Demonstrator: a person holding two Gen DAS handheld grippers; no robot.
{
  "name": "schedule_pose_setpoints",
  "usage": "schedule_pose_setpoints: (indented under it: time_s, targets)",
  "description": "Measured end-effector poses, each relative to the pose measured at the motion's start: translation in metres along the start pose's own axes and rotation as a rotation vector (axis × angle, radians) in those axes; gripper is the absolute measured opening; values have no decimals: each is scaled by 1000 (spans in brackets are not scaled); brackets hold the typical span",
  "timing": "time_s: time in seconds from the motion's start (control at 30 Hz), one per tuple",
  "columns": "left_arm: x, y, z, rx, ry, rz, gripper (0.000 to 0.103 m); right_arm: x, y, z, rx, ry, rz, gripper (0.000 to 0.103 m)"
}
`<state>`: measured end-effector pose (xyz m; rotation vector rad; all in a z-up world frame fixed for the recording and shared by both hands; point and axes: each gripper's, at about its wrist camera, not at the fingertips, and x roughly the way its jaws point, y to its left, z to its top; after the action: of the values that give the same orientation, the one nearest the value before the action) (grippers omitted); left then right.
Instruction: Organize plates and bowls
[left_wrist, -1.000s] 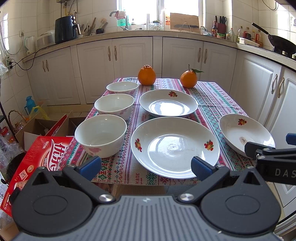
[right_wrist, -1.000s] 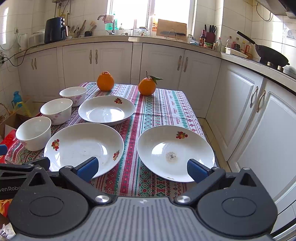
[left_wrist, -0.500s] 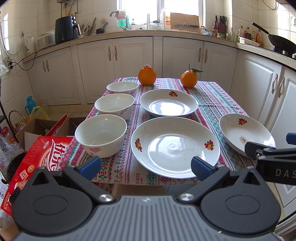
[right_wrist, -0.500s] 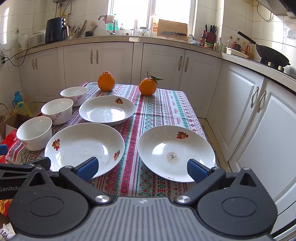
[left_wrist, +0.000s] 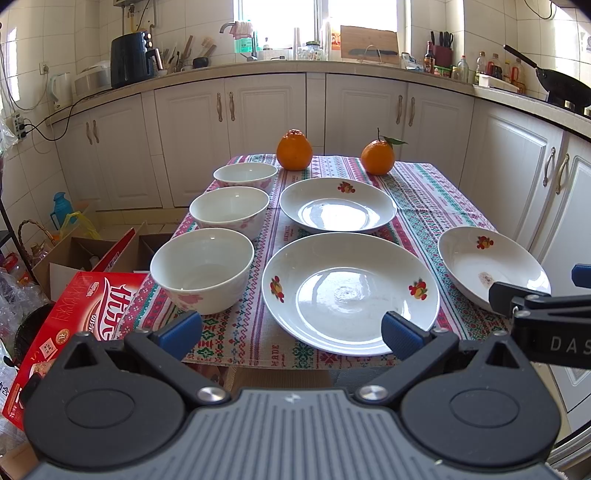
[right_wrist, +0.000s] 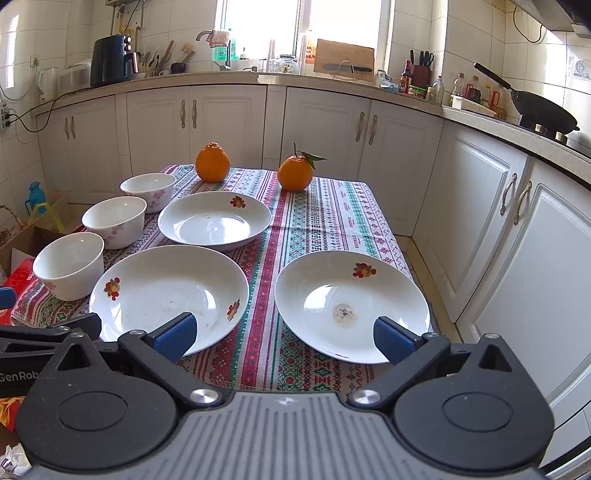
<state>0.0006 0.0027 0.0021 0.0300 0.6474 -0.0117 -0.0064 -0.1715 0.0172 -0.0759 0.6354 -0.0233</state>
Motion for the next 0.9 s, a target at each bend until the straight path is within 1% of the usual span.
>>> schedule_pose_setpoints:
  time_s: [0.9]
  targets:
    - [0, 0, -1, 1, 0, 1, 102, -1, -1, 0, -2, -3, 7, 103]
